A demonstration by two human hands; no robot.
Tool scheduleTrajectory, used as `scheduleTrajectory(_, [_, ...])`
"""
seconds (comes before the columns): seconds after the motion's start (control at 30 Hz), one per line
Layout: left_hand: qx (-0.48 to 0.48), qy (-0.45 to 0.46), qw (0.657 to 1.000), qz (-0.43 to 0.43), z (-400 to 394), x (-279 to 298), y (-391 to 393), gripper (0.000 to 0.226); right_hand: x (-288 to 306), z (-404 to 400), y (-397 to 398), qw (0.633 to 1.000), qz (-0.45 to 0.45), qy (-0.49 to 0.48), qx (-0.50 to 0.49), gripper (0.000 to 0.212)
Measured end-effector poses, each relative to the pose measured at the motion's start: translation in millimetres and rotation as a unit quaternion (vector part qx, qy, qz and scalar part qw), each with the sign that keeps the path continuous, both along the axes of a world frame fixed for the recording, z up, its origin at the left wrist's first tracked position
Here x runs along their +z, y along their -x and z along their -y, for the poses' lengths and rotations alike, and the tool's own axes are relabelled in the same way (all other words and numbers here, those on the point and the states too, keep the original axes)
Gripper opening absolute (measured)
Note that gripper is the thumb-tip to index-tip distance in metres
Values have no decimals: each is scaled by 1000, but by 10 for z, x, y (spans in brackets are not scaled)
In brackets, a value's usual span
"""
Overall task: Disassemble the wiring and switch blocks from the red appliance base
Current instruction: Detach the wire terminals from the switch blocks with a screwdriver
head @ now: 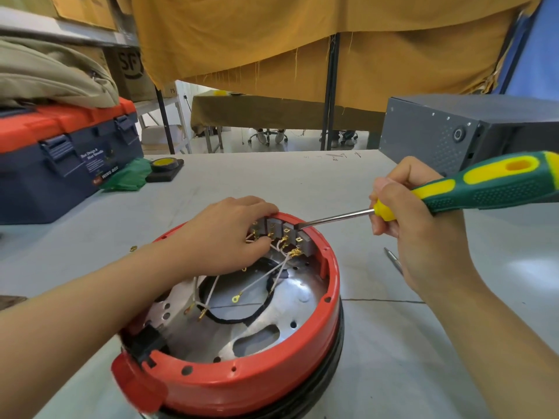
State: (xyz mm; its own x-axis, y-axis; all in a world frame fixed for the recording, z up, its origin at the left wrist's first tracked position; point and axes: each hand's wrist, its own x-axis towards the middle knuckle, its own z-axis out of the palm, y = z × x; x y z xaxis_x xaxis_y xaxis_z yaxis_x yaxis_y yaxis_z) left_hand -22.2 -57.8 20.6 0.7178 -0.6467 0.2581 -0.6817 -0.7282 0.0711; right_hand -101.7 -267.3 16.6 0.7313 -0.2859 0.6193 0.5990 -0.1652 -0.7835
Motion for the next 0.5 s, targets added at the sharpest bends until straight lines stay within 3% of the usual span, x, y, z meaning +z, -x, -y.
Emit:
scheduleTrajectory(0.2, [-30, -32, 998, -46, 70, 41, -13, 56, 20, 5, 43, 998, -4, 63, -11, 26])
scheduleTrajectory(0.5, [-47, 69, 994, -66, 91, -59, 64, 47, 47, -20, 108, 987, 13, 157, -19, 23])
